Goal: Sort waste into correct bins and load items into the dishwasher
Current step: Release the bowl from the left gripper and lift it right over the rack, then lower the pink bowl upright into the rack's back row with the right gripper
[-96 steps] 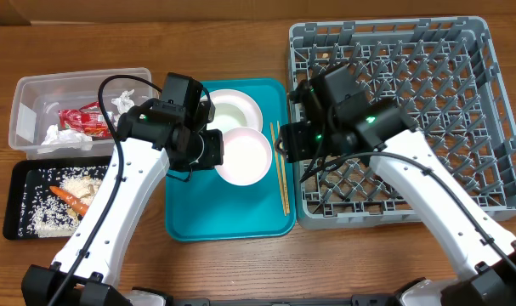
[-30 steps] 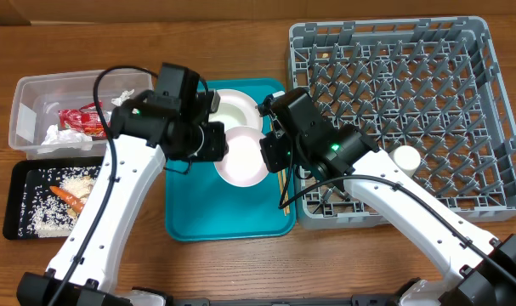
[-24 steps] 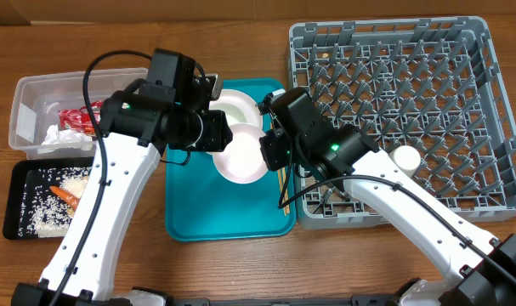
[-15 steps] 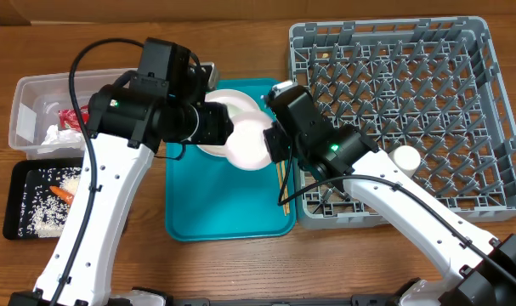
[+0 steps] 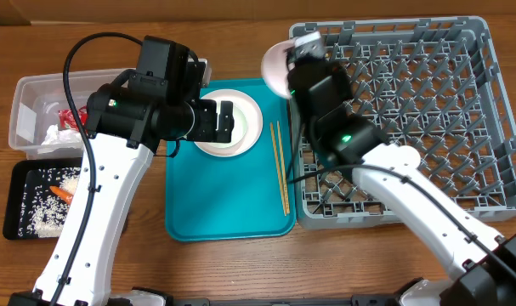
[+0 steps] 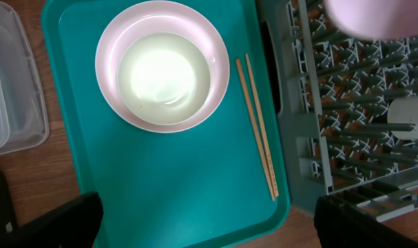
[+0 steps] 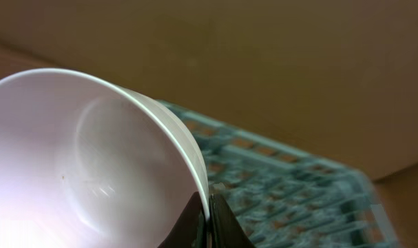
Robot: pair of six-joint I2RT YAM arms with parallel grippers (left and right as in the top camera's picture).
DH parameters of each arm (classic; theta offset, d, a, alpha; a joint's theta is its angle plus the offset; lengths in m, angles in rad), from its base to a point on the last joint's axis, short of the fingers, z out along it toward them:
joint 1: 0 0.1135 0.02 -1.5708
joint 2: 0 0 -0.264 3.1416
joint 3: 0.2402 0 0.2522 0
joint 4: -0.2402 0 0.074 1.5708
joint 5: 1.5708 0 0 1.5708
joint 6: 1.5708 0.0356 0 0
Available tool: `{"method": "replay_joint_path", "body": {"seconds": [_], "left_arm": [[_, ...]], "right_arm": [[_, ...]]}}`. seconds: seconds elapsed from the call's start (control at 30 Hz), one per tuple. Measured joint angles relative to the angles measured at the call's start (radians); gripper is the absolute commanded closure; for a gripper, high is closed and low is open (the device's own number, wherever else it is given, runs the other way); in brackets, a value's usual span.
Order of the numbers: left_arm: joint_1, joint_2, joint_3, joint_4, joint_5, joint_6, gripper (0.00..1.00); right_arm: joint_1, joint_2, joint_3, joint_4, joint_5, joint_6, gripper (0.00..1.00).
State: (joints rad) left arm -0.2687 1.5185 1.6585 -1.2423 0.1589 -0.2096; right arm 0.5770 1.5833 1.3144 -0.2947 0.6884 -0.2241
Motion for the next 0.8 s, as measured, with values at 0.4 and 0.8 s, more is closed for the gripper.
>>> {"method": "replay_joint_path", "body": {"seconds": [0.4, 0.8], "left_arm": [[0.000, 0.000, 0.000, 0.000, -0.007, 0.000, 0.00], [0.000, 0.000, 0.001, 0.000, -0.011, 0.000, 0.00]], "right_arm": [[-0.303, 0.072, 0.000, 0.277, -0.134, -0.476, 0.96], [-0.314, 0.331, -0.002, 0.685, -0.134, -0.916, 0.96]]}}
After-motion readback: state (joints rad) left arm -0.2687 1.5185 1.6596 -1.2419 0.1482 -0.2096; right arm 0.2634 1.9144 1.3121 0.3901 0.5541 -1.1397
